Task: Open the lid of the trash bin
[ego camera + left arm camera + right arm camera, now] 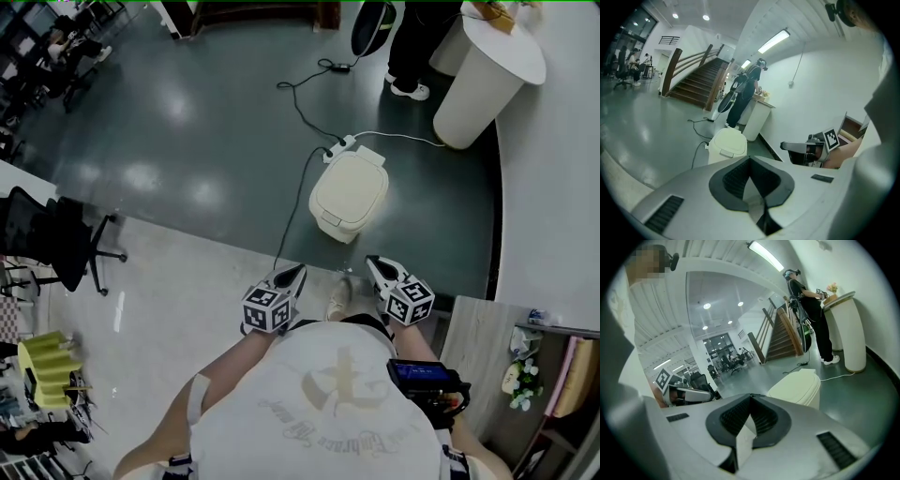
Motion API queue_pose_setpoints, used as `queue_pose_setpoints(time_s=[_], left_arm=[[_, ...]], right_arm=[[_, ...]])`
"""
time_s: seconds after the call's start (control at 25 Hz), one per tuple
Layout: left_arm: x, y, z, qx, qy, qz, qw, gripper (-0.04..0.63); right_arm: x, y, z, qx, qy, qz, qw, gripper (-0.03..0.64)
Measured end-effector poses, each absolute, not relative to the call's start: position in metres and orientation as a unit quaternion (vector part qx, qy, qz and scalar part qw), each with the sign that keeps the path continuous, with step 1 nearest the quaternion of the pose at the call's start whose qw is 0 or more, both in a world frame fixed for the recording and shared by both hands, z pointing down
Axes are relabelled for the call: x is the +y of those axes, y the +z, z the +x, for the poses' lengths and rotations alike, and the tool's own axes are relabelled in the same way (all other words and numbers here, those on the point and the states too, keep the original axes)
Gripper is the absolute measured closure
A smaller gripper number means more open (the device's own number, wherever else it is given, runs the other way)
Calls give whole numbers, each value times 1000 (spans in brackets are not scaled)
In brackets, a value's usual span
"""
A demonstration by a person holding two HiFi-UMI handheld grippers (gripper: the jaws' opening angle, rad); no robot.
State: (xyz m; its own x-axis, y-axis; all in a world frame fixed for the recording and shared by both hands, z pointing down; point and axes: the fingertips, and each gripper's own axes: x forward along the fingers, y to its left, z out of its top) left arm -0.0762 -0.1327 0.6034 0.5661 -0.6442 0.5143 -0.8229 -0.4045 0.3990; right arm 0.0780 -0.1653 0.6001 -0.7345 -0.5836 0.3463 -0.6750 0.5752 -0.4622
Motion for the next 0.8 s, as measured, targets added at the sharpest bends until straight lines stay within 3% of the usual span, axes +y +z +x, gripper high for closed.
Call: queue_pose_setpoints(time_s=[0.8], left_arm=[[-226,617,-67,-455,158,809,337,584]], right_arm=[[-253,605,85,-884,303,347,81,612]])
